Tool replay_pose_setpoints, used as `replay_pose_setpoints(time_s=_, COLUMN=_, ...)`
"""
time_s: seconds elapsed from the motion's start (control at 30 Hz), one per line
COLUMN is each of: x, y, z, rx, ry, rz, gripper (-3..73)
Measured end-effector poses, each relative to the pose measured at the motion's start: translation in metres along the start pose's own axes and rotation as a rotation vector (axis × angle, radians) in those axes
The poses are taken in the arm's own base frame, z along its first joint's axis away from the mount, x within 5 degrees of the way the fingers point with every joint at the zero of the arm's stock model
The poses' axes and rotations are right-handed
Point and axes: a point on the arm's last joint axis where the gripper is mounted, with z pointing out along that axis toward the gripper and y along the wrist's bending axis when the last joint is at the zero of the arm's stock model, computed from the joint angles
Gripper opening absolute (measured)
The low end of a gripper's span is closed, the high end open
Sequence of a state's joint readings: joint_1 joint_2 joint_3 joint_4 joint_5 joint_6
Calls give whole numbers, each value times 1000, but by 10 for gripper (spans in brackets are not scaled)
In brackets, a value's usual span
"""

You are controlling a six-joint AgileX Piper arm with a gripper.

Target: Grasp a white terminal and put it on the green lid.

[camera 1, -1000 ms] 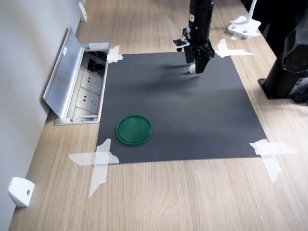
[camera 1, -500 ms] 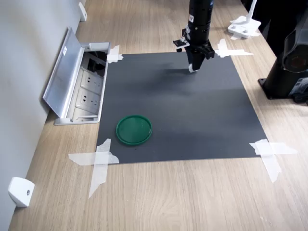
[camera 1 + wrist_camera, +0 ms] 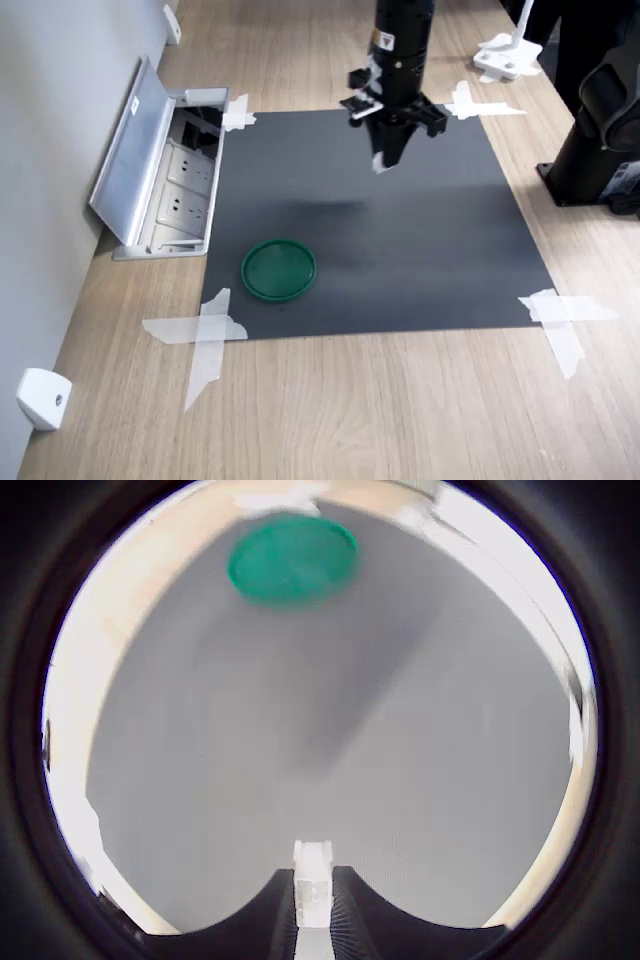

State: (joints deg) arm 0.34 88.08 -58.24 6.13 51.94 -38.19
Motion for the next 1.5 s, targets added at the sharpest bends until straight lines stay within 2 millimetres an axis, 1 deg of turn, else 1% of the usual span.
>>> replay_pose_setpoints(time_s=0.1, x=-34, y=8, z=1, rx=-11, ry=-34, rz=-53, gripper=83)
replay_pose_setpoints(time_s=0.2, x=-63, y=13, z=12, rx=-26, ry=-39, rz=-68, gripper=83)
replay_pose_setpoints(time_s=0.3, x=-89, y=12, z=24, rx=-30, ry=-50, rz=-60, gripper=83)
replay_pose_setpoints(time_s=0.4, x=-108, y=5, z=33, rx=-25, ry=-70, rz=-42, gripper=83)
replay_pose_setpoints(time_s=0.5, x=-121, y=-1, z=44, rx=-24, ry=-74, rz=-31, gripper=83)
replay_pose_setpoints(time_s=0.57, x=-126, y=-4, z=50, rx=-31, ry=-65, rz=-27, gripper=83)
replay_pose_setpoints(time_s=0.7, x=-127, y=-4, z=62, rx=-55, ry=-36, rz=-24, gripper=83)
replay_pose_setpoints(time_s=0.8, x=-127, y=-3, z=67, rx=-72, ry=-32, rz=-35, gripper=83)
replay_pose_setpoints(time_s=0.93, x=-127, y=-2, z=71, rx=-89, ry=-25, rz=-59, gripper=108)
replay_pose_setpoints(time_s=1.0, x=-127, y=-1, z=74, rx=-95, ry=-16, rz=-69, gripper=142)
replay_pose_setpoints(time_s=1.07, x=-126, y=-1, z=75, rx=-101, ry=-7, rz=-87, gripper=197)
replay_pose_setpoints(time_s=1.13, x=-126, y=-1, z=76, rx=-100, ry=-8, rz=-106, gripper=282)
replay_pose_setpoints(time_s=1.27, x=-126, y=-1, z=76, rx=-99, ry=-12, rz=-115, gripper=479)
replay_pose_setpoints(time_s=1.37, x=-127, y=-1, z=76, rx=-100, ry=-13, rz=-105, gripper=591)
replay_pose_setpoints(time_s=1.4, x=-126, y=-1, z=76, rx=-99, ry=-9, rz=-102, gripper=621)
replay_pose_setpoints(time_s=1.5, x=-125, y=-1, z=74, rx=-107, ry=4, rz=-93, gripper=668)
